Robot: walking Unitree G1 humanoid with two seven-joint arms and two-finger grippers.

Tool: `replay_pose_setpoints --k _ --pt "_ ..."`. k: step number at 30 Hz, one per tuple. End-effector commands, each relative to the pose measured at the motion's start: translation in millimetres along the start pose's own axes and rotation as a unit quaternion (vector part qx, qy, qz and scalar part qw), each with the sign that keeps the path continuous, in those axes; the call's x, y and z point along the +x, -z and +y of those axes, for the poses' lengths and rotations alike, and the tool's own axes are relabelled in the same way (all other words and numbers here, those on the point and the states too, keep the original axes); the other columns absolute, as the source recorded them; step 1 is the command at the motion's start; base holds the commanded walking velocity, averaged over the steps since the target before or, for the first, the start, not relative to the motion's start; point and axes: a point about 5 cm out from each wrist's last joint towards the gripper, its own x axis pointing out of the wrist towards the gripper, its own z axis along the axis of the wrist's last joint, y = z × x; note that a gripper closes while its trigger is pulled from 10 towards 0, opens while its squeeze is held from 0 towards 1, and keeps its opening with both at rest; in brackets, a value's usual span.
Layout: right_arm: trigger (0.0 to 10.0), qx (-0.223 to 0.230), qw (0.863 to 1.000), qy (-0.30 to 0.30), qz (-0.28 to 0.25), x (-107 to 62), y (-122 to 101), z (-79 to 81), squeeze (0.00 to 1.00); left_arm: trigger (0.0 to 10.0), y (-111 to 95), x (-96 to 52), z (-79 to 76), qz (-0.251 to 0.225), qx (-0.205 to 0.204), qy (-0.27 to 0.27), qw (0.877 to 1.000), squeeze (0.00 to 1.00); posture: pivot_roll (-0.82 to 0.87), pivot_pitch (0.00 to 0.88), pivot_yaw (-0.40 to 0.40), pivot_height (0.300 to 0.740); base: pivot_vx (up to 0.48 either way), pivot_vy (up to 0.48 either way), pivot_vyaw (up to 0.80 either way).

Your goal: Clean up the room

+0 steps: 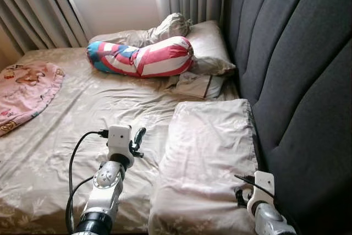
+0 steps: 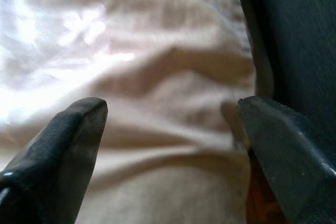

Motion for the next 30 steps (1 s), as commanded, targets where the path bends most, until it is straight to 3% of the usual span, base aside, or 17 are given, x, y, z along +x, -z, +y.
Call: replay_pose_setpoints --k 1,20,30 --pt "10.0 0.0 1.0 0.007 0.011 -0.9 7 0.5 0.0 10.0 -4 -2.1 3.0 0.001 0.009 0.005 1.0 0.0 -0.07 0.033 0.087 0.74 0.0 0.0 0.0" --pt "10.0 0.002 0.998 0.036 0.047 -5.7 31 0.2 0.0 10.0 -17 -20.1 12.3 0.015 0.029 0.02 0.999 0.0 -0.02 0.106 0.136 0.74 0.0 0.0 0.0" --pt "10.0 0.012 0.997 0.015 0.081 -10.1 50 8.8 0.0 10.0 -20 -27.3 12.4 0.029 0.041 0.03 0.998 0.0 0.0 0.126 0.162 0.74 0.0 0.0 0.0"
